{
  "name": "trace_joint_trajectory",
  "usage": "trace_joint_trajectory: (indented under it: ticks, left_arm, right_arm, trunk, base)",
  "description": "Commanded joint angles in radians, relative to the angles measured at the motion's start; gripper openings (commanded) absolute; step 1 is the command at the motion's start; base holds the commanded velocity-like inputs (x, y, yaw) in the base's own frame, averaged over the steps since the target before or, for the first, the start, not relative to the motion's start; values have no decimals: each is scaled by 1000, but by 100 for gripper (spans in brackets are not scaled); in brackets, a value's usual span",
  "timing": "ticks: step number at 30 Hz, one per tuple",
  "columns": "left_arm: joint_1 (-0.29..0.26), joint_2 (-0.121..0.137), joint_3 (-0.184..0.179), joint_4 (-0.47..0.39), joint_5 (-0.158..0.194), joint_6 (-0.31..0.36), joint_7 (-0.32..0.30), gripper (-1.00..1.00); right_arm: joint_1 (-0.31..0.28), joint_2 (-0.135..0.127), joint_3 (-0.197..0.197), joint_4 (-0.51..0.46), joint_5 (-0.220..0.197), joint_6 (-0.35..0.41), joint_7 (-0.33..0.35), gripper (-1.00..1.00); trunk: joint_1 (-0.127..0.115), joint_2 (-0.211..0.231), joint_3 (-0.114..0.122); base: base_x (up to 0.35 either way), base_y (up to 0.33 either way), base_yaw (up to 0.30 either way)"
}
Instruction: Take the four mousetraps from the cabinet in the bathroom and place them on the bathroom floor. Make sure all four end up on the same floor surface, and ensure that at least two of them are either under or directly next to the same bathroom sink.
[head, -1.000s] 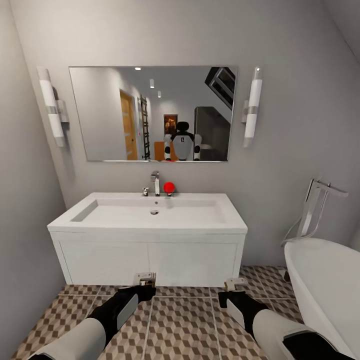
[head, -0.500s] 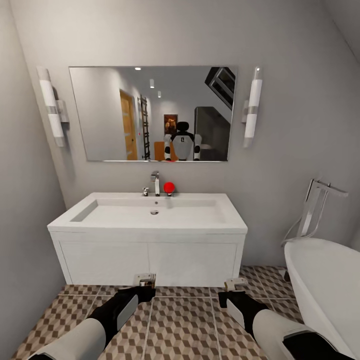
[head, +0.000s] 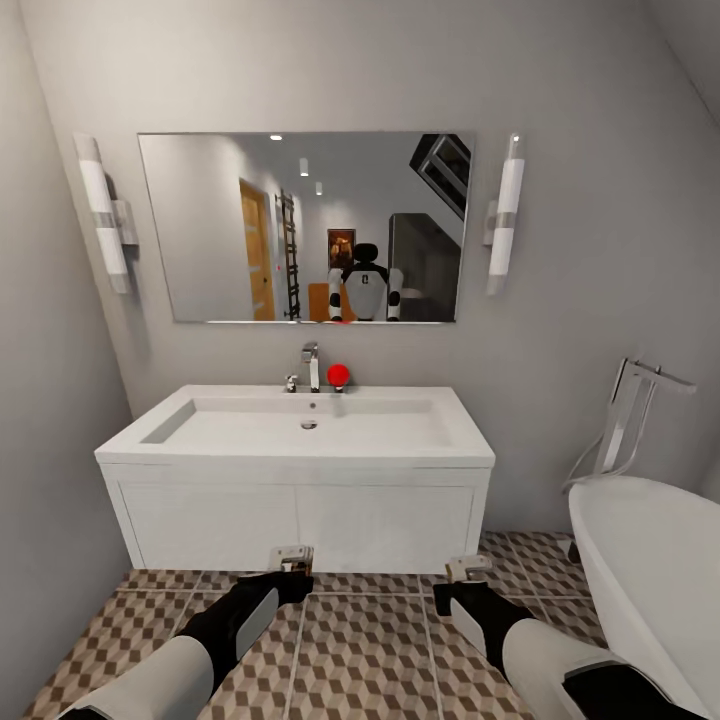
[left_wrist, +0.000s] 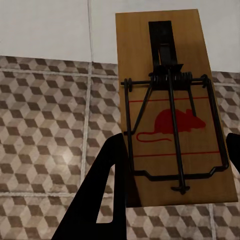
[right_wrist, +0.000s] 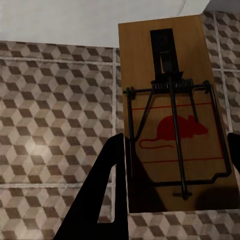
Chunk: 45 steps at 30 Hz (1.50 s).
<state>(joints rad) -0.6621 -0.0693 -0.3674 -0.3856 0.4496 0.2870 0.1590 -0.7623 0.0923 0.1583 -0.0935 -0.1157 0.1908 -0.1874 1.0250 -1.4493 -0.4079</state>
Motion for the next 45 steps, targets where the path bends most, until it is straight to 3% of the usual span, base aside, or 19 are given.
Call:
trace_joint_trajectory:
  ticks: [1, 40, 45]
  left_arm:
    - [-1, 1, -8, -2, 9, 4, 10, -100]
    - [-1, 2, -11, 6, 10, 2, 2, -100]
    - [-1, 2, -11, 11, 9, 3, 4, -100]
  right_arm:
    - [0, 1, 9, -2, -12, 5, -5, -100]
    - [0, -3, 7, -2, -13, 1, -4, -100]
    - [0, -8, 7, 17, -13, -44, -4, -100]
  trunk:
    - [4, -8, -4]
    - [153, -281, -127]
    - [172, -316, -142]
  base:
    - [0, 0, 0]
    - [0, 0, 0]
    - [0, 0, 0]
